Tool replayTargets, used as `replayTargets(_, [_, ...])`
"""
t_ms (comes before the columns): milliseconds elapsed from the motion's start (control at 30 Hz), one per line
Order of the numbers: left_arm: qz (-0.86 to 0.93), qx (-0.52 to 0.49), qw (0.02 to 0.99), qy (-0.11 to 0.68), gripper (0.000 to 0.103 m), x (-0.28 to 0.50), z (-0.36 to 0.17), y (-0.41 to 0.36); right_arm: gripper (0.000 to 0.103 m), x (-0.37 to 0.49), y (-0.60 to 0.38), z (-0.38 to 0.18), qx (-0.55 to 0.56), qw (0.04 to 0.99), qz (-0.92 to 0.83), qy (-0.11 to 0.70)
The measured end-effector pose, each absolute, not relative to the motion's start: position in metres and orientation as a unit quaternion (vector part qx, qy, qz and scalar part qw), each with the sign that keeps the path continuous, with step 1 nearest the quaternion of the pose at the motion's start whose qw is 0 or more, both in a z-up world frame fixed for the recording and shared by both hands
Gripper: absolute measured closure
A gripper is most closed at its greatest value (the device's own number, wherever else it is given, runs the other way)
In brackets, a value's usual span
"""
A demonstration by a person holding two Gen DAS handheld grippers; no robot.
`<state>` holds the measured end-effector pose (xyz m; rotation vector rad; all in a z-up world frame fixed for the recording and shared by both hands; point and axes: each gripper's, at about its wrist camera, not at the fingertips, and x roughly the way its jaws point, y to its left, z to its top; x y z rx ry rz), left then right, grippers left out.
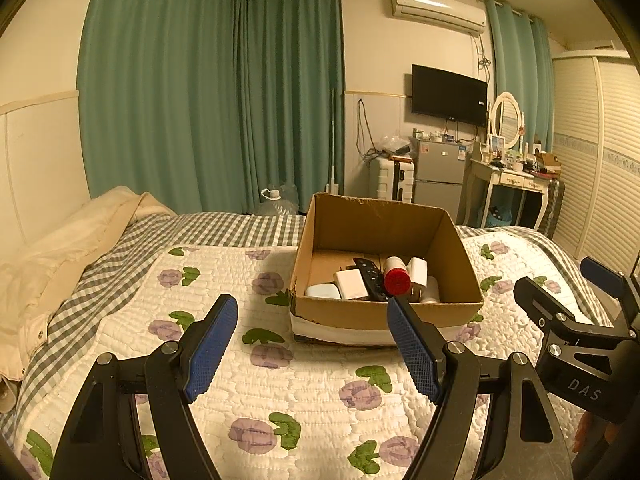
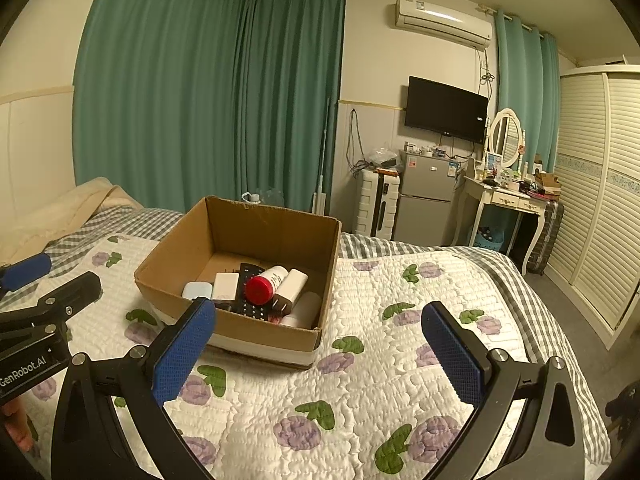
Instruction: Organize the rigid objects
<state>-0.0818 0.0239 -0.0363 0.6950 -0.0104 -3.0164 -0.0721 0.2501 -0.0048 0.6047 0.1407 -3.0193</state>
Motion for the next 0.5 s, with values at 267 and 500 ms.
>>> replayTargets(267, [-0.974,0.225,0.023,-0.004,0.023,-0.0815,-0.037,0.0244,0.0,-0.0714,0.2492,-0.007,0.198,0.029,-0.979,0.046])
replayTargets(500, [-0.973,0.228,0.025,-0.006,0.023,-0.0812,-0.039,0.0253,0.0,-0.0724,0.2482,-0.009,0.202,0.028,-0.978,0.047])
